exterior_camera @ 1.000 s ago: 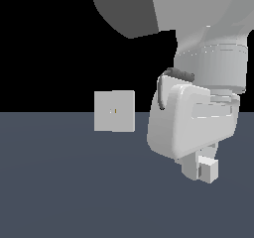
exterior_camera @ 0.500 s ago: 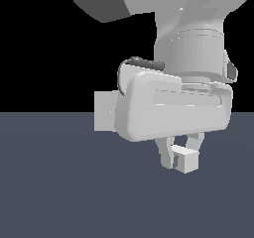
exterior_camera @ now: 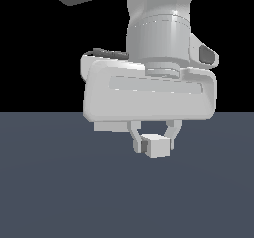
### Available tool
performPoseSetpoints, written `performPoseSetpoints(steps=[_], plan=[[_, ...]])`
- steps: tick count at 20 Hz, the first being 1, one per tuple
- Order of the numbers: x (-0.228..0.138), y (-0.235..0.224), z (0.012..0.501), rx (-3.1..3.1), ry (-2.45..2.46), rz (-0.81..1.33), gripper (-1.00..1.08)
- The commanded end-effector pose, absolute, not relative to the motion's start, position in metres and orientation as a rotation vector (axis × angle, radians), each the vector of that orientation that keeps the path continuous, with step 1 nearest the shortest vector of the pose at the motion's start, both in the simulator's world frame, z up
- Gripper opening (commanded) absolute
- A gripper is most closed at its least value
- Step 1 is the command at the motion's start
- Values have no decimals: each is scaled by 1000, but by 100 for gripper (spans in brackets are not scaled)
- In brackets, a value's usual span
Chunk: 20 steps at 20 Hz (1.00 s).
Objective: Plug the charger into the wall socket.
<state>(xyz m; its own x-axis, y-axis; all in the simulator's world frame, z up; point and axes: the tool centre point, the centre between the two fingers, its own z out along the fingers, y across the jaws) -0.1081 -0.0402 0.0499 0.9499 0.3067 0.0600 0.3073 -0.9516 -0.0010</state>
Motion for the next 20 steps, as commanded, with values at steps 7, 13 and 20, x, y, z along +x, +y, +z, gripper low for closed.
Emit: performPoseSetpoints(steps=[7,13,20], plan=[[-99,-11,65,-3125,-242,-94,-100],[-90,9,75,-3137,-72,-94,-100],[-77,30,87,-3140,124,-93,-100]])
